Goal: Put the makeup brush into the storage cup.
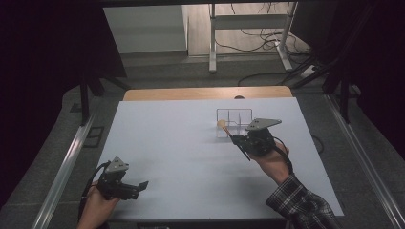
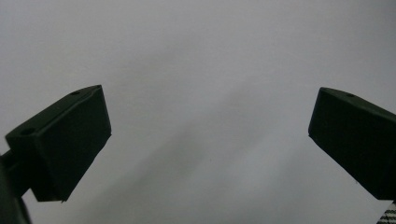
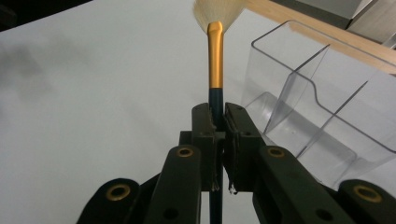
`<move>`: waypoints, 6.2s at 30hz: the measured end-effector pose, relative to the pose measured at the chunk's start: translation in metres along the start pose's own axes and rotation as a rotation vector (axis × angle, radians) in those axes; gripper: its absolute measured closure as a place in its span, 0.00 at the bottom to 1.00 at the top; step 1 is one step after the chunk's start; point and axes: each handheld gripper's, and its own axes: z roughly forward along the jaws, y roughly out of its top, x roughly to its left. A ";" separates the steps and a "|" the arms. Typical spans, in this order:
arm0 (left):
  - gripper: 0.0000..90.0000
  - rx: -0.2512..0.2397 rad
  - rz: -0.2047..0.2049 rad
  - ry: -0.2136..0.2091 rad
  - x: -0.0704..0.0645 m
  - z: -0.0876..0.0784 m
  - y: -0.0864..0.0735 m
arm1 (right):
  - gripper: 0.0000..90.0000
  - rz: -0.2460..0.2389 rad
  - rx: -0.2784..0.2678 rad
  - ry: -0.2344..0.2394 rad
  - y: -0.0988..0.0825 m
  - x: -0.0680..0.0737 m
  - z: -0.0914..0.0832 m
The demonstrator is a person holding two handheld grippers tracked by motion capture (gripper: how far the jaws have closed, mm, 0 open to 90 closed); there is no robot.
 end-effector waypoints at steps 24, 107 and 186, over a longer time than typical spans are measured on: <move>0.00 0.005 0.002 -0.001 0.000 0.001 0.000 | 0.93 0.027 -0.080 -0.041 0.007 -0.008 -0.006; 0.00 0.005 0.005 0.000 0.001 0.000 0.000 | 0.93 0.130 -0.249 -0.084 0.078 -0.054 0.056; 0.00 0.004 0.013 -0.006 0.000 0.000 -0.001 | 0.93 0.145 -0.189 -0.114 0.049 -0.063 0.107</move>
